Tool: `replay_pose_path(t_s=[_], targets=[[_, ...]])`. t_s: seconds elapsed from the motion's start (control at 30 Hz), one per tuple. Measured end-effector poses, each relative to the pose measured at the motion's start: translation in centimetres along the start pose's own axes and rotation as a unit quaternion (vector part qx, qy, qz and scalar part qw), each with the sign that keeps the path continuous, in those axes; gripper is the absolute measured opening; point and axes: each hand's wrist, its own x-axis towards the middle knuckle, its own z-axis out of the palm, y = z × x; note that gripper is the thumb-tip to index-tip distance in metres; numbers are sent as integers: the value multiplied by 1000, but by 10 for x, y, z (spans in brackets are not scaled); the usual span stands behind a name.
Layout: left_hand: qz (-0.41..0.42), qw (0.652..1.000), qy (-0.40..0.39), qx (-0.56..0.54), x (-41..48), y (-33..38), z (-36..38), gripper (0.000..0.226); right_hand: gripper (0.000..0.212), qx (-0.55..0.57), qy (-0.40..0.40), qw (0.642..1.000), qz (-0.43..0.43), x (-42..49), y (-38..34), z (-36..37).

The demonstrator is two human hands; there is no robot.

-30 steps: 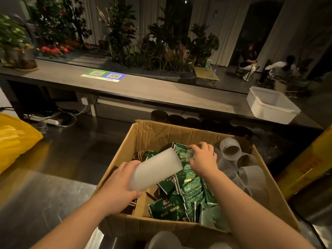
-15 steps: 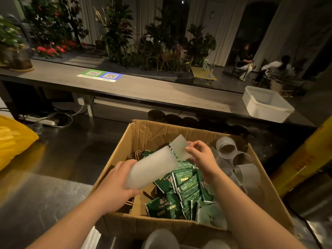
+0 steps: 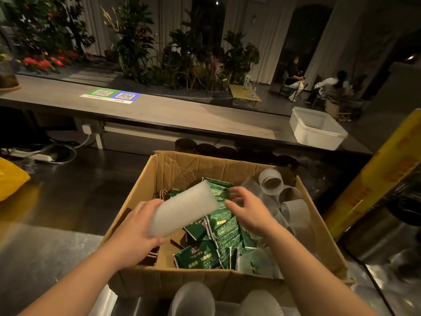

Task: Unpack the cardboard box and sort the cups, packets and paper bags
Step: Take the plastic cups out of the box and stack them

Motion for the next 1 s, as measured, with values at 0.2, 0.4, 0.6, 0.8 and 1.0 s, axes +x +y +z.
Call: replay_pose_path(t_s=[0.2,0.4,0.6,0.8,1.0], targets=[[-2,1000,2,-2,2,-1,0,90,80,-438,65,885,143,-14,57,-30],[4,1000,1,2,0,2,0,89,67,-423,74,898,93,-5,68,-25],[15,1000,-5,-2,-1,3,-1,89,77,-24,116,993,-1,-10,35,-20],[41,999,-20,-6,0,2,-1,88,56,403,72,912,-17,-13,2,-12],[68,997,-24,-4,0,1,0,86,65,397,-17,917,-19,-6,-13,10]])
